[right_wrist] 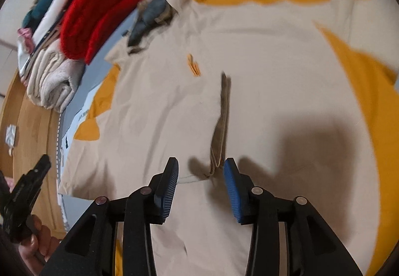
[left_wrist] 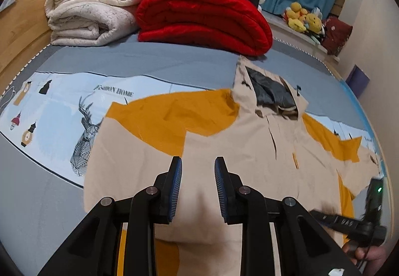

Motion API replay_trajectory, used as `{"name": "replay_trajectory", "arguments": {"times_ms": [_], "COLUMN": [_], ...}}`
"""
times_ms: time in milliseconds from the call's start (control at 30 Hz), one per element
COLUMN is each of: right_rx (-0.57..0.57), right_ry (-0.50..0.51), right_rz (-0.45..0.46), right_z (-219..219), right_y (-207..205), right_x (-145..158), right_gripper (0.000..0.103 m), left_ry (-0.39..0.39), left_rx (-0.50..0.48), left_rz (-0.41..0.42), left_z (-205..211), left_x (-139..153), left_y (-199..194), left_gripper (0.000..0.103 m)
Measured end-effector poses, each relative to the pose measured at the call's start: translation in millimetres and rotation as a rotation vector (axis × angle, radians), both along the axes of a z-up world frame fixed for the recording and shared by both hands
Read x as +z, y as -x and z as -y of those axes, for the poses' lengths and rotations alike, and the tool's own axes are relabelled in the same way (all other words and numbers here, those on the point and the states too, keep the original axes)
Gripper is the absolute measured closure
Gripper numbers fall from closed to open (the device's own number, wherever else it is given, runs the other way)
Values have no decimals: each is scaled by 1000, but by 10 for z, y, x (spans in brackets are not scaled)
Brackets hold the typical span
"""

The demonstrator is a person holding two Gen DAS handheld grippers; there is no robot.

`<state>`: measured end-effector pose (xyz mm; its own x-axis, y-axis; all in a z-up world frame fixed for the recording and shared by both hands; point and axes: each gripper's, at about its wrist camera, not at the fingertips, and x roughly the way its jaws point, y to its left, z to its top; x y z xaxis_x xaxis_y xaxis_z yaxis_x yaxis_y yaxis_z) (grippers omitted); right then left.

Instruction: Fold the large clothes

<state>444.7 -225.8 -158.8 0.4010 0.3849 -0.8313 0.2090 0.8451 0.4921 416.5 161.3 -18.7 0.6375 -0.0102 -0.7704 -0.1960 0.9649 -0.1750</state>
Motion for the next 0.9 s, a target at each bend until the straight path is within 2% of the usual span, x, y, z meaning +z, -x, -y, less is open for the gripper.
{"name": "replay_trajectory", "arguments": {"times_ms": [167, 233, 300, 367, 433, 500, 567, 633, 733, 800, 900], "right_rx": [19, 26, 40, 39, 24, -18, -75, -152, -276, -326, -317], "right_ry": [-48, -37, -47, -30, 25, 91, 155, 229, 303, 276, 216], "right_rz": [-24, 0, 38, 100, 204, 319, 377, 363, 276, 215, 179], "right_z": [-89, -120, -120, -96, -24, 111, 314, 562, 961, 1200, 1331], "right_y": [-88, -119, -137, -136, -93, -39, -9, -41, -113, -166, -246], "right_x": [-143, -104, -7, 171, 462, 784, 1001, 1078, 991, 899, 830], "right_gripper": [66, 89, 94, 95, 95, 95, 95, 95, 95, 95, 95], "left_ry": [-1, -7, -11, -11, -6, 3, 13, 27, 45, 68, 100], "left_rx": [48, 64, 89, 113, 134, 149, 148, 132, 102, 73, 33], "left_rz": [7, 8, 10, 12, 17, 18, 5, -24, -74, -113, -171], "left_z": [-162, -211, -293, -363, -428, -480, -487, -459, -399, -354, -273], "left_x": [4, 7, 10, 16, 18, 8, -34, -119, -257, -370, -553], "left_y": [-67, -77, -88, -94, -88, -86, -101, -131, -182, -223, -272], "left_gripper": [79, 79, 79, 79, 79, 79, 79, 79, 79, 79, 79]}}
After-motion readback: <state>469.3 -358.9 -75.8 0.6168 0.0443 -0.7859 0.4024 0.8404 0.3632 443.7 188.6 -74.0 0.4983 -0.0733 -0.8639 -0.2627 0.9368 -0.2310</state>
